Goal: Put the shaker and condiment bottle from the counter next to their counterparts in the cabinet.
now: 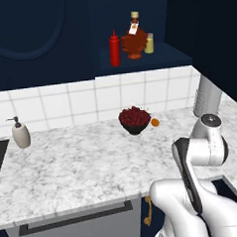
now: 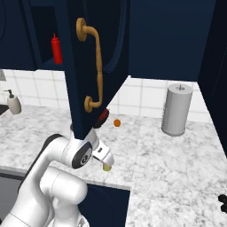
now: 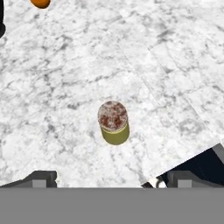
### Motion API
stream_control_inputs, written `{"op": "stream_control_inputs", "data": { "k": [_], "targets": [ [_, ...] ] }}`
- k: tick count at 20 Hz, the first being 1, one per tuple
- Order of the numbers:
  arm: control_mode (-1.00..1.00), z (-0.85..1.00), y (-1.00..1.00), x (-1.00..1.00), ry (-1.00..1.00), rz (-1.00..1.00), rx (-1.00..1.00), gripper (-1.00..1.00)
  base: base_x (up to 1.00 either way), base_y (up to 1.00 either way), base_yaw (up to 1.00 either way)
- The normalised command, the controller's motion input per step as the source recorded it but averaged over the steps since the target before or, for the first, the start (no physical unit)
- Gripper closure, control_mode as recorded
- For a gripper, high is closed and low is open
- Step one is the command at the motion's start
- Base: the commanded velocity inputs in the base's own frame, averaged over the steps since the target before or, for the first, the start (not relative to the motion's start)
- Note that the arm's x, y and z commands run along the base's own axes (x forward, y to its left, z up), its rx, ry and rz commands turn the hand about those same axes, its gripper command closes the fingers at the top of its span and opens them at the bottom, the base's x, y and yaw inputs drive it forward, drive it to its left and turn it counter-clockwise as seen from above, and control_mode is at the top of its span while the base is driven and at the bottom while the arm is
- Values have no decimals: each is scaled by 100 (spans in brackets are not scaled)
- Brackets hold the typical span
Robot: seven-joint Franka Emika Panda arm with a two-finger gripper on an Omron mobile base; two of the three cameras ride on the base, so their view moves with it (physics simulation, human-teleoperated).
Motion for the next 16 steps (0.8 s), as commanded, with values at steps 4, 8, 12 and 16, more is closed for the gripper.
{"op": "stream_control_inputs", "data": {
  "k": [4,8,12,16],
  "targets": [
    [-100,-3,0,25,-7,0,0,-100,0,0,0],
    [-100,-18,0,37,-11,0,-1,-100,0,0,0],
    [-100,-7,0,2,-3,0,1,-100,0,0,0],
    [-100,-28,0,-1,0,0,0,-100,0,0,0]
  ]
}}
